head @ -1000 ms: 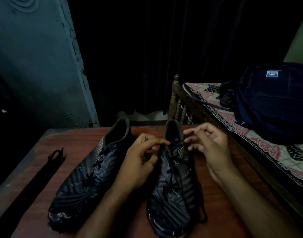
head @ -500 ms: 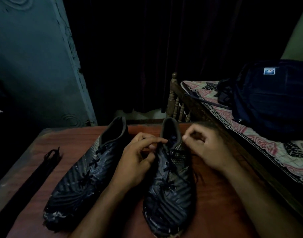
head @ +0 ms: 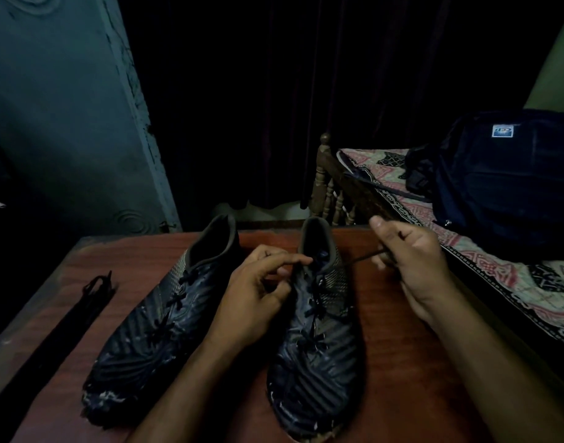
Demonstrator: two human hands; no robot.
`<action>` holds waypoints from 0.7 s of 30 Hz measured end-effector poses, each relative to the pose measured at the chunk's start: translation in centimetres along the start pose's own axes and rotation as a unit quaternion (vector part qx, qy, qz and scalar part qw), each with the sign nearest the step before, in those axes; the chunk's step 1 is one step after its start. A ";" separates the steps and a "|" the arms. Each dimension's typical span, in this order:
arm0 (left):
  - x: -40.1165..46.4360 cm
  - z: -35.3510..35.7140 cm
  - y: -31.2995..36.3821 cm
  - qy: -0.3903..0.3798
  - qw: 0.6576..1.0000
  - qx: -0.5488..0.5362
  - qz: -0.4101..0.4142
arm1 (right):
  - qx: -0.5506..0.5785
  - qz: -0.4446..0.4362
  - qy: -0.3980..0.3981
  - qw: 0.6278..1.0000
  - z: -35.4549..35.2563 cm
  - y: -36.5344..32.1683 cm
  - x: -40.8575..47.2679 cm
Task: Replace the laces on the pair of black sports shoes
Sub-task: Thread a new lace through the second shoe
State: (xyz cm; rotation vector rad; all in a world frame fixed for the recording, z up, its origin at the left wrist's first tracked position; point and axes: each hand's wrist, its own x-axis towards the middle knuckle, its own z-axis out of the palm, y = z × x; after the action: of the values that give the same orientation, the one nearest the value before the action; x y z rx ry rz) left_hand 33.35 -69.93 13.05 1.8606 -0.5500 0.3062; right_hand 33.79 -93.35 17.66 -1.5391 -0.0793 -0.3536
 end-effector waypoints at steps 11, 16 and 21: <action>-0.1 -0.2 0.6 -0.003 1.000 0.002 -0.015 | 0.220 0.085 0.094 0.967 0.8 1.5 0.3; -0.3 -0.4 1.1 -0.012 1.000 0.007 0.007 | -0.102 -0.040 -0.014 0.994 -0.3 2.8 0.5; -0.5 -0.3 2.1 -0.032 0.997 0.040 0.063 | -0.236 -0.101 -0.163 0.953 0.7 2.4 -0.5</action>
State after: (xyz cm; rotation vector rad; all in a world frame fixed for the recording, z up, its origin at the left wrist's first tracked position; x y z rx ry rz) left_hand 31.81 -70.12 14.65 1.9215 -0.7106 0.3584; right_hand 34.09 -92.63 15.23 -2.0627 -0.4405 -0.2884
